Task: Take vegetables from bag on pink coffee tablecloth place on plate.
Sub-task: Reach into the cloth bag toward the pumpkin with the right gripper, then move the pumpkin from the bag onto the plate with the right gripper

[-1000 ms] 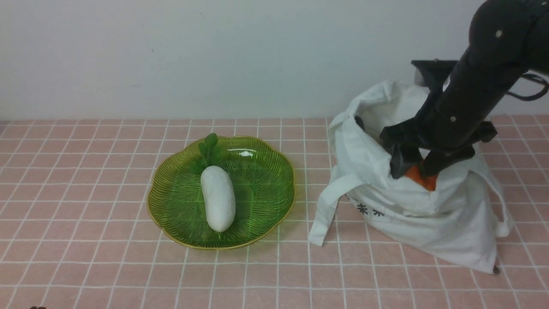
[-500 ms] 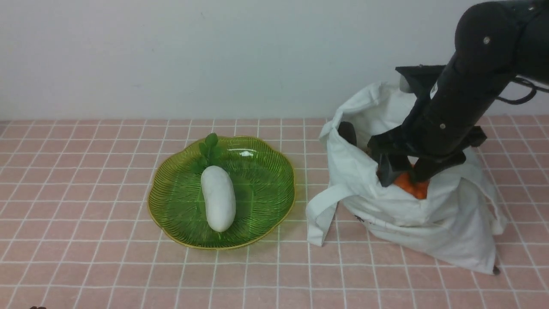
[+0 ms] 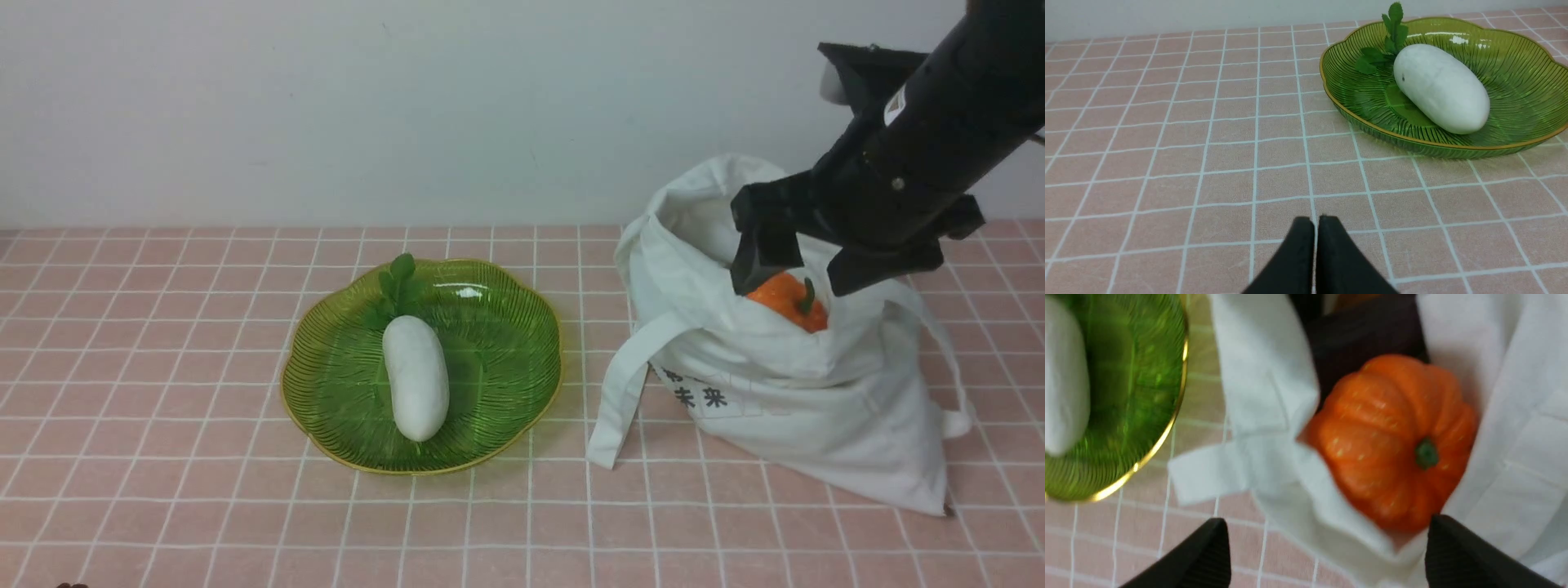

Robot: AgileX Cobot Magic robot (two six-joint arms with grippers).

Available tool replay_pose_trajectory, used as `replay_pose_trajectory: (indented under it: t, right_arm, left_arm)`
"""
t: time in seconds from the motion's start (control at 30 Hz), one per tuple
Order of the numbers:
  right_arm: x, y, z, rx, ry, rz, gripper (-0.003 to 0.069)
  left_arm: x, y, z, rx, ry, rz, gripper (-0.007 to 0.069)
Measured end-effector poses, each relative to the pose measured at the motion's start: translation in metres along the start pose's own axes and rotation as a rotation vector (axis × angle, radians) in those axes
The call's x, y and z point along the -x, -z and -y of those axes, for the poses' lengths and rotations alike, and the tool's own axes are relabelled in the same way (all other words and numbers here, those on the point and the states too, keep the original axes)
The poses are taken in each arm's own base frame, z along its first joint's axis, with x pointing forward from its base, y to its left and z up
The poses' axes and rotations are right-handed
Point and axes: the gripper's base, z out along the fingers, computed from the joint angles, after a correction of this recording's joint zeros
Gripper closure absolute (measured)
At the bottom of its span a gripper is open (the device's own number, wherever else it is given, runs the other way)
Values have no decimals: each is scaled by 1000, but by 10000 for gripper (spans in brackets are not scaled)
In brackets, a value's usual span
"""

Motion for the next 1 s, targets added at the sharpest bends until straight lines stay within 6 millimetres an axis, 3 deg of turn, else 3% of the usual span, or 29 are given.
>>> replay_pose_trajectory:
  t: [0.37,0.67,0.7,0.9,1.0]
  right_arm:
    - [9,-25,19,-130,18,-14,211]
    - [12,-53,19,-100,60,-56,530]
    - [12,-54,17,-77,78,-62,610]
    - [13,-45,15,-60,114,-32,629]
    - [14,-23,13,-53,125,36,629]
  left_arm:
    - [0,0,0,0,0,0,630]
    - [0,0,0,0,0,0,630]
    - [0,0,0,0,0,0,630]
    - [0,0,0,0,0,0,630]
    - [0,0,0,0,0,0,630]
